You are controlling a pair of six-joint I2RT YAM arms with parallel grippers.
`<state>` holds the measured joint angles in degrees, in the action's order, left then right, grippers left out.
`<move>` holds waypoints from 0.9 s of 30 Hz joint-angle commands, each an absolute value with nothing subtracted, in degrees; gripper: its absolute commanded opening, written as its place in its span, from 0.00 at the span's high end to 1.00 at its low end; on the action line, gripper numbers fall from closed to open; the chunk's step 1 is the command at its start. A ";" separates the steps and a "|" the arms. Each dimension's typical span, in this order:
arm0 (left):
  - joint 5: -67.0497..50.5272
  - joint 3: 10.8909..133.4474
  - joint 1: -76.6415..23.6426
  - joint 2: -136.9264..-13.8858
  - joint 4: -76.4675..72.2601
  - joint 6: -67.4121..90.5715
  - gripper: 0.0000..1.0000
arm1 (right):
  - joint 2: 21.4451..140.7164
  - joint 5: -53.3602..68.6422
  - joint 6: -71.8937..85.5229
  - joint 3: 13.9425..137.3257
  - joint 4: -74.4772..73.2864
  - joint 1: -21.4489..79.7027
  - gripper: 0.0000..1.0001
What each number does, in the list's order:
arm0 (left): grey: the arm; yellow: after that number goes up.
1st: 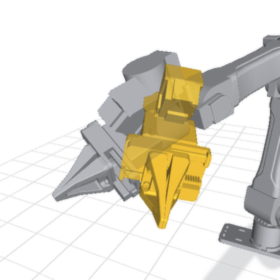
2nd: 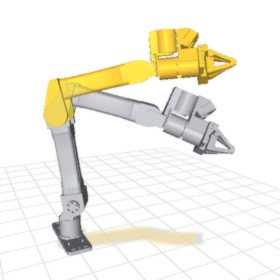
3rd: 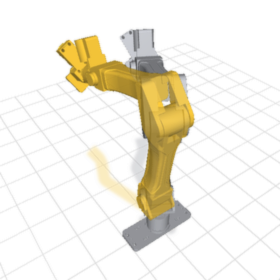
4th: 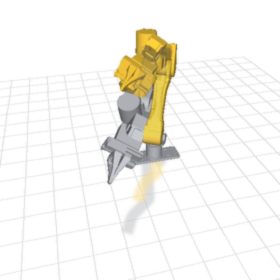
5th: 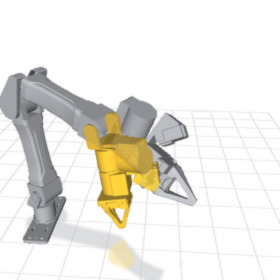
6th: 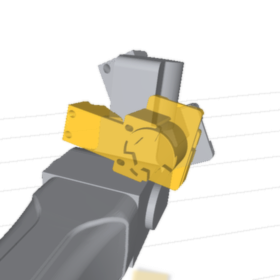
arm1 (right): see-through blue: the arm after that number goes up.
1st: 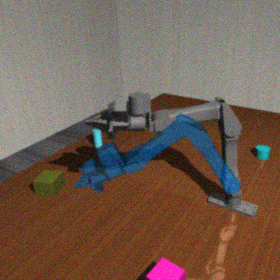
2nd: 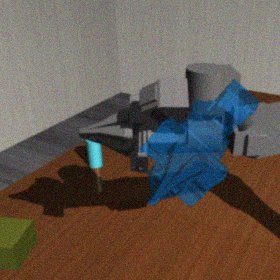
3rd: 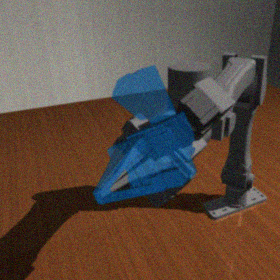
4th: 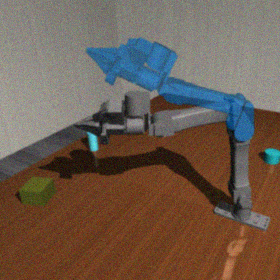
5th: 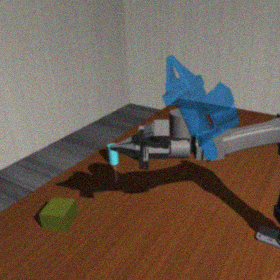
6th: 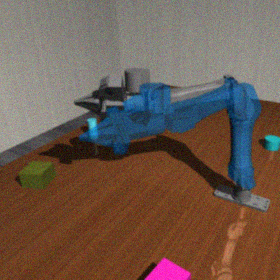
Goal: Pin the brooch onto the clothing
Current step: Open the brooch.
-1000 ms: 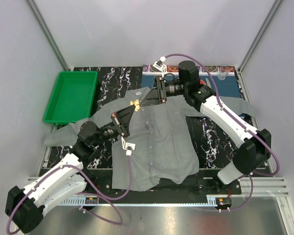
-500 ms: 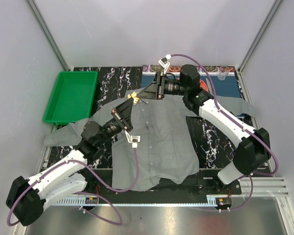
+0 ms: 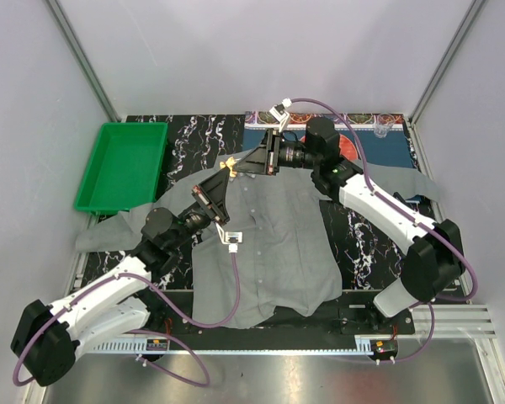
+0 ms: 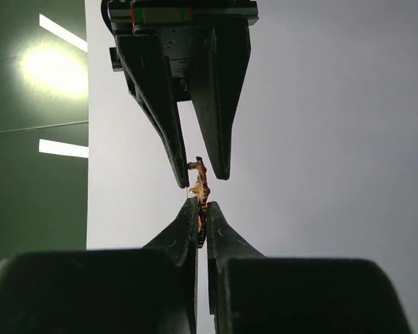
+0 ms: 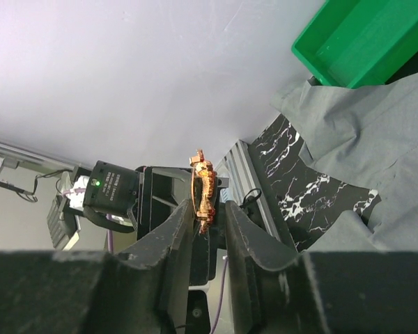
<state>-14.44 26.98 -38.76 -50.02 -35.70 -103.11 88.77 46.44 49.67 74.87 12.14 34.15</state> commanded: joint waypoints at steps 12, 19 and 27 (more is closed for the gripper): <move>-11.79 28.92 -39.37 -49.31 -37.80 -102.31 0.64 | 85.69 46.39 46.50 75.76 12.22 34.63 1.00; -11.33 28.39 -39.46 -44.30 -30.95 -100.02 0.66 | 85.25 51.85 42.28 76.38 9.49 34.28 1.00; -17.30 27.86 -39.37 -41.22 -28.04 -100.81 0.62 | 86.57 56.77 42.10 78.66 7.82 34.19 1.00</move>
